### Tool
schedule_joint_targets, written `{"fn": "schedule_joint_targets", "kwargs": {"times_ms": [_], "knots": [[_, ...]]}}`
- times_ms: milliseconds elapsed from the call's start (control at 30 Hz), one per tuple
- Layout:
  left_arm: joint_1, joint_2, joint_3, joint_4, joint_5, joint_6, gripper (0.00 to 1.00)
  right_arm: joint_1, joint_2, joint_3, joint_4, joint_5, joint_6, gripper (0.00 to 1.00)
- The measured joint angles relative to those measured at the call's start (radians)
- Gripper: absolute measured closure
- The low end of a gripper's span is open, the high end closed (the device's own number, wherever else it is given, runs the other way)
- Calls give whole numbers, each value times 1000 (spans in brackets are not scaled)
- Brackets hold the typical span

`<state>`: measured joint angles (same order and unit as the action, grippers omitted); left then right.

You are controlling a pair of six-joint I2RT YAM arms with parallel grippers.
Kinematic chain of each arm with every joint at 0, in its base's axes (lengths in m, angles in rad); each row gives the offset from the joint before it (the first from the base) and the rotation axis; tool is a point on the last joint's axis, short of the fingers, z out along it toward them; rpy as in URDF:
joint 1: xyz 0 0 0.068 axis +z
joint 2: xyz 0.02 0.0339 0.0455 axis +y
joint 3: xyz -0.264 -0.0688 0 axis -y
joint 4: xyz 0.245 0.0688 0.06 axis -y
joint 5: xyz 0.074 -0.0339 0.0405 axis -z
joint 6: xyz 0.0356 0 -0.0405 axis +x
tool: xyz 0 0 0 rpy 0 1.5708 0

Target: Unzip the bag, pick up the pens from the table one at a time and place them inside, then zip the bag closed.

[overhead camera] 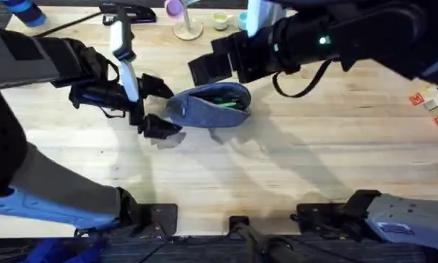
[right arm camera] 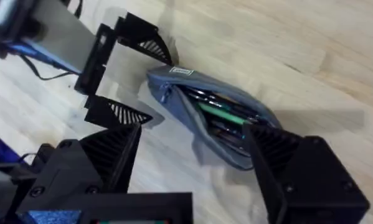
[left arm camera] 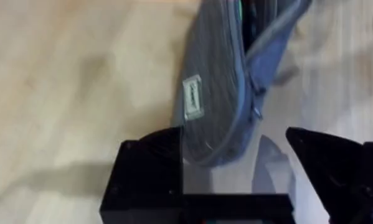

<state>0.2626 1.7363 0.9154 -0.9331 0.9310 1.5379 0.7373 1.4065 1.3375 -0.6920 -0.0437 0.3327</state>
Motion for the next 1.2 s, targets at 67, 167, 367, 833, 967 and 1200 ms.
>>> {"fn": "schedule_joint_targets", "kwargs": {"times_ms": [67,167,367,833,967,1200], "knots": [[0,0,14,-40,-46,7,8,23,0,0,-6,2,4,4],[-1,0,57,-103,-117,7,8,68,0,0,-15,3,55,4],[0,0,121,-158,-243,6,8,116,0,0,-61,3,248,4],[43,0,160,-170,-295,26,6,286,1,-24,-93,201,400,4],[91,-5,161,-239,-264,107,5,285,3,-25,-94,223,408,4],[165,-64,161,-265,-211,214,5,289,63,-25,-84,235,436,6]]}}
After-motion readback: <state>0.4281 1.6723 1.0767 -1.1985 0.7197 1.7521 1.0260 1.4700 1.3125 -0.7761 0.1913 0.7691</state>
